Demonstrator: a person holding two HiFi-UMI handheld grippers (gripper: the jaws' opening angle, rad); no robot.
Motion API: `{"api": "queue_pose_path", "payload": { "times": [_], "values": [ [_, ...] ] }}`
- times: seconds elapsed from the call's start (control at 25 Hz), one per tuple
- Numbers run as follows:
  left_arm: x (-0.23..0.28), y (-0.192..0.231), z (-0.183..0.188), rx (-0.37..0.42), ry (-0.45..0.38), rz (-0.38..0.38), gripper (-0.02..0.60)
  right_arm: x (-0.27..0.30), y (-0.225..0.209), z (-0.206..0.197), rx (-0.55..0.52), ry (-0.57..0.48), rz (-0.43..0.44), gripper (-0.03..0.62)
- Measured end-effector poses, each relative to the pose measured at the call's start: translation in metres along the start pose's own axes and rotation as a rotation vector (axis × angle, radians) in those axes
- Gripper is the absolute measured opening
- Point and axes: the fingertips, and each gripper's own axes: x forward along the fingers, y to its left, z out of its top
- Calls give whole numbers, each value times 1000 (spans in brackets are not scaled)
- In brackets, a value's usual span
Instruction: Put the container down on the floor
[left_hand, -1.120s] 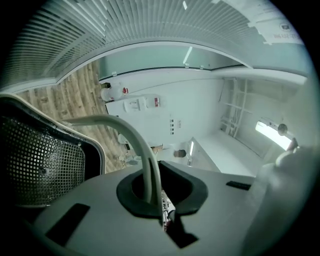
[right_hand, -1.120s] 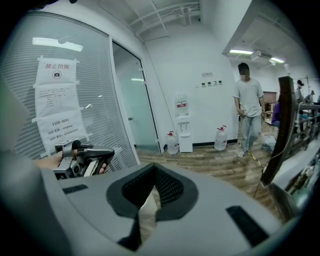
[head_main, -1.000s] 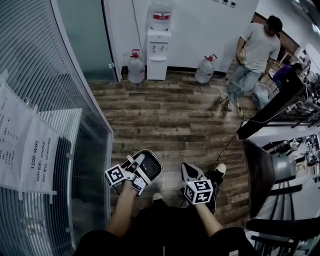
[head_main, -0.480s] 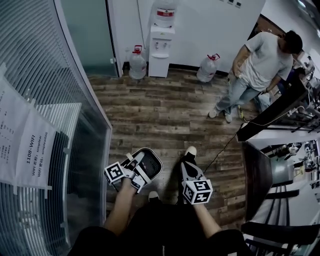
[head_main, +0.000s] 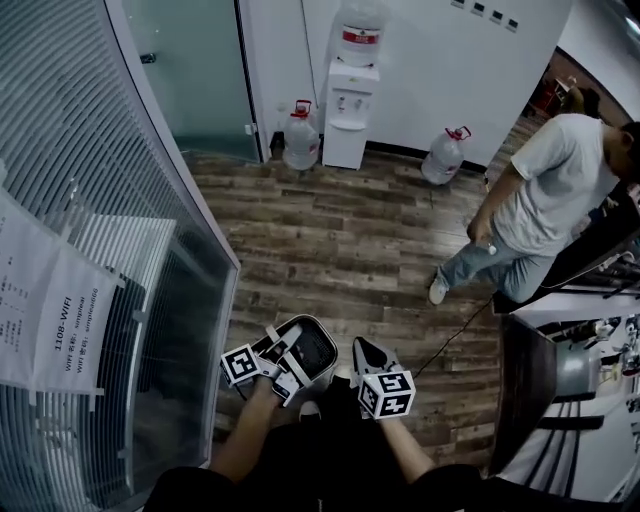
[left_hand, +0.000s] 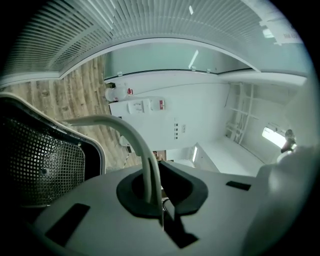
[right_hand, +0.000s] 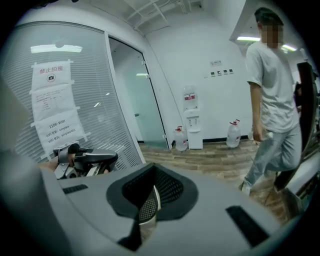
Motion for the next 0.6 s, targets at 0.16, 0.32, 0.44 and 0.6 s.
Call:
{"api": "queue_pose_path", "payload": {
  "times": [0.16, 0.32, 0.44, 0.6],
  "values": [
    [30, 9, 15, 3, -16, 21, 12, 27, -22, 20, -2, 3, 15, 9],
    [64, 2, 26, 4, -32, 5, 12, 44, -52, 42, -6, -3, 15, 9],
    [82, 2, 38, 22, -44, 28, 12, 56, -70, 55, -9, -6, 15, 9],
    [107, -6, 50, 5, -72, 0, 12, 68, -88, 71, -7, -17, 27, 9]
  ]
}}
